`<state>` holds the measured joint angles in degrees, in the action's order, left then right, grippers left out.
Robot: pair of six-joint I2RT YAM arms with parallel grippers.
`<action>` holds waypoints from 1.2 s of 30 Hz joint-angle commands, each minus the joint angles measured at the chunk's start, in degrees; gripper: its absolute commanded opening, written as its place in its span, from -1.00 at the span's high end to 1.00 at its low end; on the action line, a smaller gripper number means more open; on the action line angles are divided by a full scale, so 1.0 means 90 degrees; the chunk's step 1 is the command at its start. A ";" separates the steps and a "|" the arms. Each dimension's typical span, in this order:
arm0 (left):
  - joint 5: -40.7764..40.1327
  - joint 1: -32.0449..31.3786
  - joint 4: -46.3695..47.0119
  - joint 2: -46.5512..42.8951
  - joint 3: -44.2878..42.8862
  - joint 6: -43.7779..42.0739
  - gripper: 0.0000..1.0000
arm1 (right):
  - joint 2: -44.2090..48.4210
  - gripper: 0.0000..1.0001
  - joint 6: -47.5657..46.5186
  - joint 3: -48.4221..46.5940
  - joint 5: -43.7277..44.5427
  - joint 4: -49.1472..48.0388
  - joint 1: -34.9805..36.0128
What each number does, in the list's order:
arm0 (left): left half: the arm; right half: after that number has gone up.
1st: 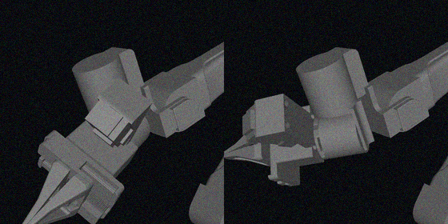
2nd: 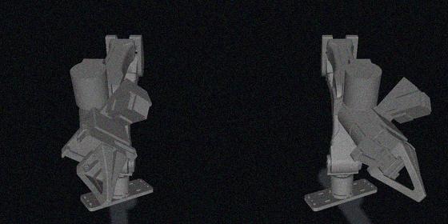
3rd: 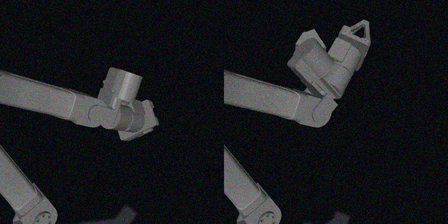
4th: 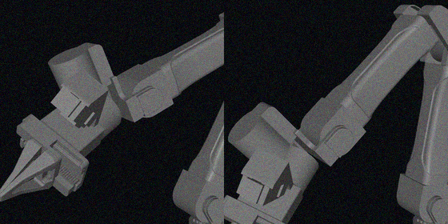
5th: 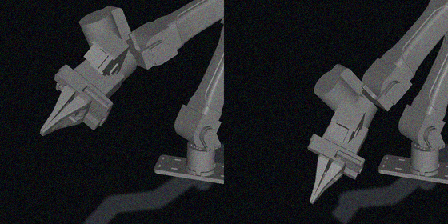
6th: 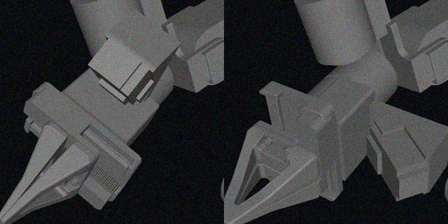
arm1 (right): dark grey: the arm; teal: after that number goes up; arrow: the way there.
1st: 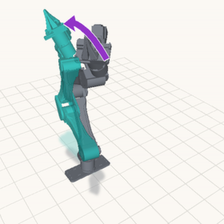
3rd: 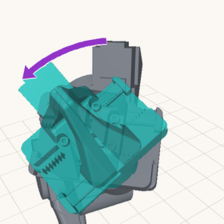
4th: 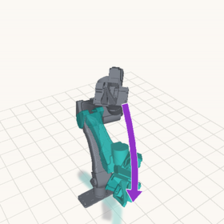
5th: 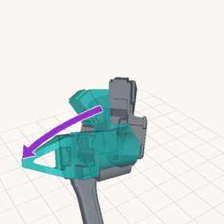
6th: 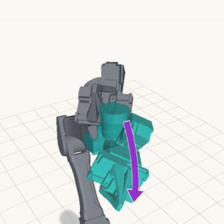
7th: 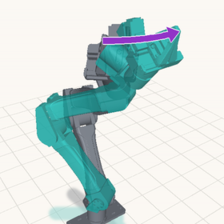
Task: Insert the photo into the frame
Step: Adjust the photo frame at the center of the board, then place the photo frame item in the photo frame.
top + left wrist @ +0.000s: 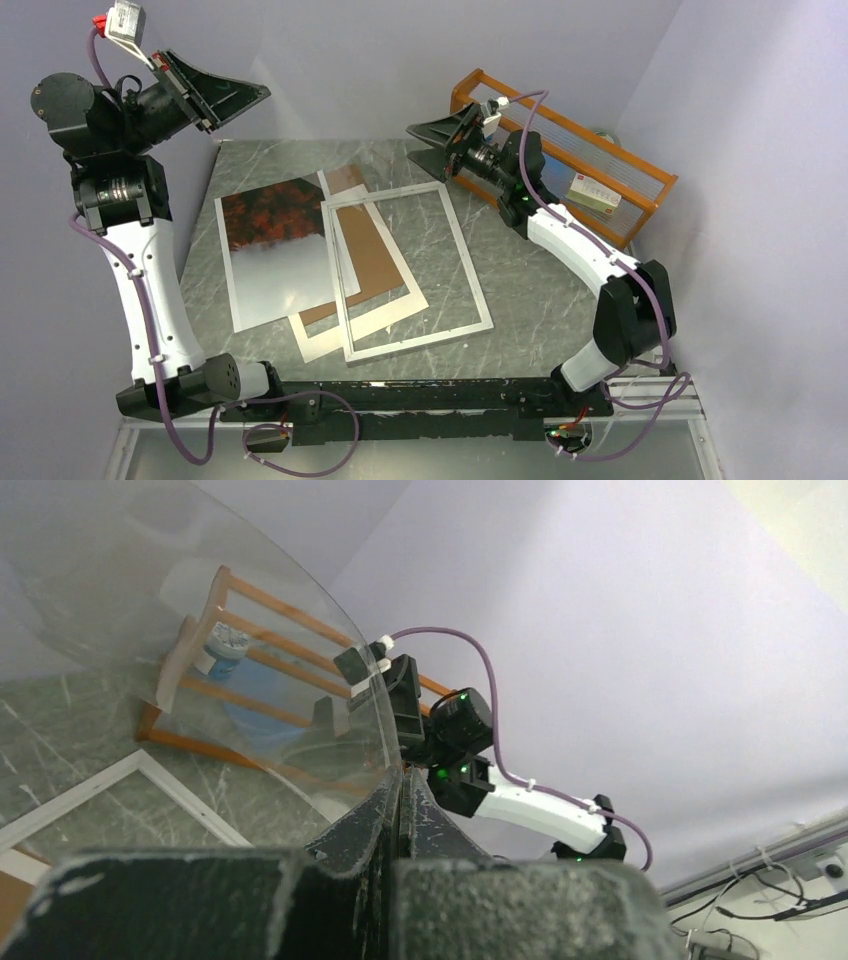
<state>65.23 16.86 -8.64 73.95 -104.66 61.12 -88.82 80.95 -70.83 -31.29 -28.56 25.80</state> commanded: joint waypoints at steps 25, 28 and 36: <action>-0.0584 -0.0018 -0.0160 -0.0130 0.0213 0.0562 0.95 | -0.0039 -0.83 0.3247 0.0305 -0.0030 -0.0032 0.0739; -0.0715 -0.0018 -0.0243 -0.0178 0.0237 0.0500 0.95 | 0.0055 -0.78 0.2967 0.0343 0.0000 0.0429 0.0771; -0.0986 -0.0016 -0.0254 -0.0332 0.0445 0.0568 0.95 | 0.0100 -0.95 0.2517 0.0558 0.0159 0.0945 0.0815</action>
<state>58.04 16.86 -13.17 73.10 -101.54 65.47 -89.54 102.10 -67.20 -30.00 -17.19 32.56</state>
